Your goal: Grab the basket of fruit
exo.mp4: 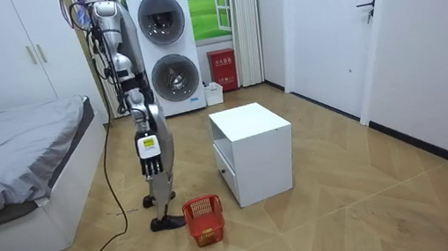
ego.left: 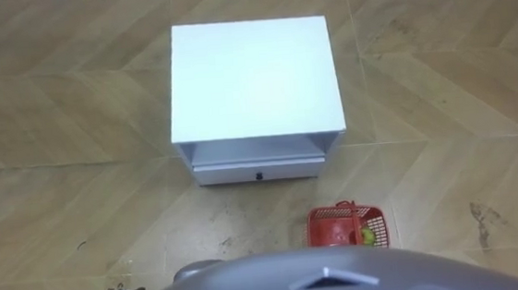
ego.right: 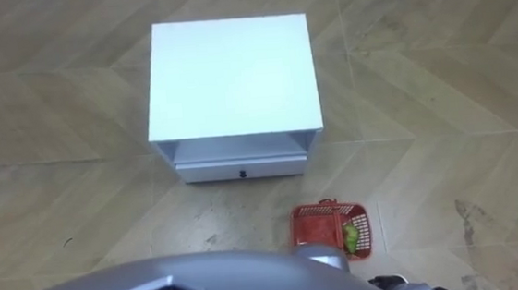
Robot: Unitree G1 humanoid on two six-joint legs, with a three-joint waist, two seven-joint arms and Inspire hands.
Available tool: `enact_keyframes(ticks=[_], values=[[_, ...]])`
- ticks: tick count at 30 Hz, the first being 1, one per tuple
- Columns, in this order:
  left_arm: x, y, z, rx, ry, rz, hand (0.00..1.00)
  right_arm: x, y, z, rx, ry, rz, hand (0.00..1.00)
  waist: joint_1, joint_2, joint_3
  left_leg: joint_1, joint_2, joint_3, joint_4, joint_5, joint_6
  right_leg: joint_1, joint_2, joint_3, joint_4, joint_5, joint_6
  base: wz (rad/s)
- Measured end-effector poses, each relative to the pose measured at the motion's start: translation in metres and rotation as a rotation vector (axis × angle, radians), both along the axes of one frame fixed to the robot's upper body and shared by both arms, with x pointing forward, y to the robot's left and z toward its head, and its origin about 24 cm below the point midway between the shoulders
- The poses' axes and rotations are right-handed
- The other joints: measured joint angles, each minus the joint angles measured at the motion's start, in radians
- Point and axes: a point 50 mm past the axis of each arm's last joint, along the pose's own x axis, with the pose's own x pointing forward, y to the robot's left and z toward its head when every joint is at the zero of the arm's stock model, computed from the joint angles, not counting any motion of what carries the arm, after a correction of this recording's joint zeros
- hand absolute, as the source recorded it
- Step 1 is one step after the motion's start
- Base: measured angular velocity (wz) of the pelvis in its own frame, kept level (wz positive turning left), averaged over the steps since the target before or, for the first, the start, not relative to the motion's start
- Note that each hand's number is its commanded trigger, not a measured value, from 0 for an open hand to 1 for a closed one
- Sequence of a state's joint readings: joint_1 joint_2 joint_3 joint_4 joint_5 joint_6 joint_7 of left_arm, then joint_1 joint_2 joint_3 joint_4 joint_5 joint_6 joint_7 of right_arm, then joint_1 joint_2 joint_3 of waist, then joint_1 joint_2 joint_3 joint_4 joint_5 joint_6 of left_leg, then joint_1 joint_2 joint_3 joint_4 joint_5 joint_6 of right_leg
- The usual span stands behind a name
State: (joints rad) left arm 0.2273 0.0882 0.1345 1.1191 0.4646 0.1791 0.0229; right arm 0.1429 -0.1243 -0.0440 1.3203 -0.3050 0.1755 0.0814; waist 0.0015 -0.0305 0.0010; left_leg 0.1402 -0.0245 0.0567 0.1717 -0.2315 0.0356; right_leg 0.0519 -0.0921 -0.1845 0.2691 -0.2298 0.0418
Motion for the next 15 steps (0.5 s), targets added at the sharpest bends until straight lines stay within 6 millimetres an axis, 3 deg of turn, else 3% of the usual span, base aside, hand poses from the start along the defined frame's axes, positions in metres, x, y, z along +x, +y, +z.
enact_keyframes(ticks=[4,7,9,10,11,12,13,14,15], values=[[0.007,0.001,0.000,-0.004,-0.024,-0.005,0.00,0.009,-0.003,0.000,-0.037,-0.051,-0.038,0.00,-0.004,0.007,0.0024,-0.044,-0.015,0.025,0.053,-0.013,0.022,-0.062,-0.024,0.006,0.095,-0.011,0.005,-0.11],[0.013,0.005,0.001,0.001,-0.053,0.004,0.00,0.020,-0.009,0.002,-0.069,-0.085,-0.057,0.00,-0.012,0.007,0.0004,-0.087,-0.034,0.057,0.086,-0.024,0.040,-0.128,-0.035,0.039,0.136,-0.002,0.016,-0.22],[0.011,0.008,0.002,0.006,-0.064,0.022,0.00,0.031,-0.012,0.003,-0.086,-0.124,-0.059,0.00,-0.015,0.015,-0.0007,-0.127,-0.021,0.094,0.089,-0.026,0.059,-0.152,-0.030,0.054,0.109,0.025,0.024,-0.33],[0.012,0.012,0.003,0.014,-0.075,0.035,0.00,0.038,-0.013,0.004,-0.094,-0.153,-0.083,0.00,-0.024,0.025,0.0006,-0.157,-0.015,0.115,0.111,-0.026,0.071,-0.179,-0.047,0.029,0.193,0.015,0.015,0.10],[0.013,0.018,0.004,0.030,-0.085,0.043,0.00,0.032,-0.014,0.004,-0.101,-0.149,-0.124,0.00,-0.025,0.008,0.0069,-0.171,-0.021,0.143,0.130,-0.030,0.079,-0.193,-0.085,-0.006,0.360,-0.023,0.014,0.23],[0.012,0.020,0.005,0.041,-0.088,0.042,0.00,0.028,-0.015,0.004,-0.106,-0.142,-0.146,0.00,-0.022,-0.005,0.0091,-0.175,-0.026,0.162,0.135,-0.033,0.084,-0.193,-0.100,-0.007,0.435,-0.034,0.015,0.16],[0.011,0.025,0.007,0.057,-0.095,0.039,0.00,0.028,-0.016,0.004,-0.121,-0.145,-0.153,0.00,-0.005,-0.021,0.0018,-0.190,-0.036,0.188,0.143,-0.035,0.089,-0.190,-0.122,0.013,0.571,-0.034,0.012,-0.21],[0.012,0.026,0.007,0.062,-0.099,0.041,0.00,0.036,-0.020,0.006,-0.140,-0.173,-0.154,0.00,0.011,-0.031,0.0020,-0.224,-0.035,0.205,0.173,-0.037,0.093,-0.173,-0.127,0.033,0.647,-0.027,0.009,-0.34],[0.012,0.026,0.007,0.063,-0.099,0.041,0.00,0.041,-0.022,0.007,-0.149,-0.196,-0.161,0.00,0.016,-0.034,0.0008,-0.250,-0.035,0.209,0.189,-0.038,0.094,-0.156,-0.133,0.033,0.662,-0.022,0.008,-0.28]])
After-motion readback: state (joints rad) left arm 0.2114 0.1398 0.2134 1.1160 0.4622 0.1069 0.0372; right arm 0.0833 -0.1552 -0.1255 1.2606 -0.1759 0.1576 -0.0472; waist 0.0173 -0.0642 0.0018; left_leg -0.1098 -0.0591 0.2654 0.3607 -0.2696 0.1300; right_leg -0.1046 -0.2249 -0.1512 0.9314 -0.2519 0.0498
